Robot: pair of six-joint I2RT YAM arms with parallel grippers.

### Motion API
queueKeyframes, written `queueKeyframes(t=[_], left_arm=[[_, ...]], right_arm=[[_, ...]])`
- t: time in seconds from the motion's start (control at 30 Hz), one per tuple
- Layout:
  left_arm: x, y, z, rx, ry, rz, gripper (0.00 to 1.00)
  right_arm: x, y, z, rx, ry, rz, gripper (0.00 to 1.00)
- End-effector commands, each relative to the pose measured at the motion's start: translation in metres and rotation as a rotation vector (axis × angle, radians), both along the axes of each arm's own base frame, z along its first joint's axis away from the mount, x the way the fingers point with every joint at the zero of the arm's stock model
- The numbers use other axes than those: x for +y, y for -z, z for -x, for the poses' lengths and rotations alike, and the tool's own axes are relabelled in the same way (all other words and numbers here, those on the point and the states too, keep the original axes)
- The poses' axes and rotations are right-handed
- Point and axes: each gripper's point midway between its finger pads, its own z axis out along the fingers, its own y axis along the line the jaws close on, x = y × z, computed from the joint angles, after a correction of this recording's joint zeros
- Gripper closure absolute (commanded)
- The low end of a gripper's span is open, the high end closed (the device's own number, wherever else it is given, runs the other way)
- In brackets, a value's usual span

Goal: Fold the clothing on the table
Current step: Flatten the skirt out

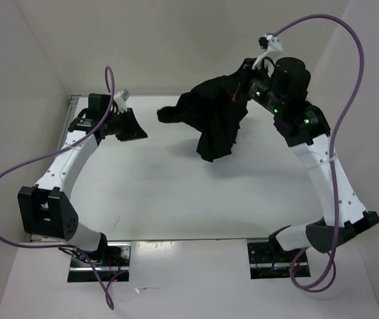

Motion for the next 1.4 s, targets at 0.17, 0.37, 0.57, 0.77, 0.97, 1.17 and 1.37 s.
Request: queueKeyframes(t=[0.17, 0.37, 0.57, 0.77, 0.97, 1.17, 1.37], left_arm=[[0.002, 0.009, -0.009, -0.023, -0.01, -0.017, 0.72], [0.003, 0.021, -0.004, 0.006, -0.009, -0.021, 0.71], [0.002, 0.036, 0.005, 0.049, -0.003, -0.019, 0.62], [0.004, 0.076, 0.023, 0.144, -0.002, -0.029, 0.31], [-0.011, 0.12, 0.052, 0.239, 0.058, 0.041, 0.28], [-0.017, 0.138, 0.059, 0.262, 0.03, -0.013, 0.28], [-0.039, 0.169, 0.068, 0.34, 0.052, -0.009, 0.31]], right_arm=[[-0.009, 0.102, 0.054, 0.251, -0.054, 0.059, 1.0], [-0.028, 0.29, 0.14, 0.877, -0.092, 0.223, 1.0], [-0.063, 0.35, 0.18, 1.128, 0.03, 0.362, 1.0], [-0.064, 0.36, 0.18, 1.184, 0.061, 0.391, 1.0], [-0.064, 0.36, 0.176, 1.18, 0.068, 0.396, 1.0], [-0.065, 0.36, 0.176, 1.18, 0.082, 0.395, 1.0], [-0.066, 0.361, 0.175, 1.181, 0.097, 0.395, 1.0]])
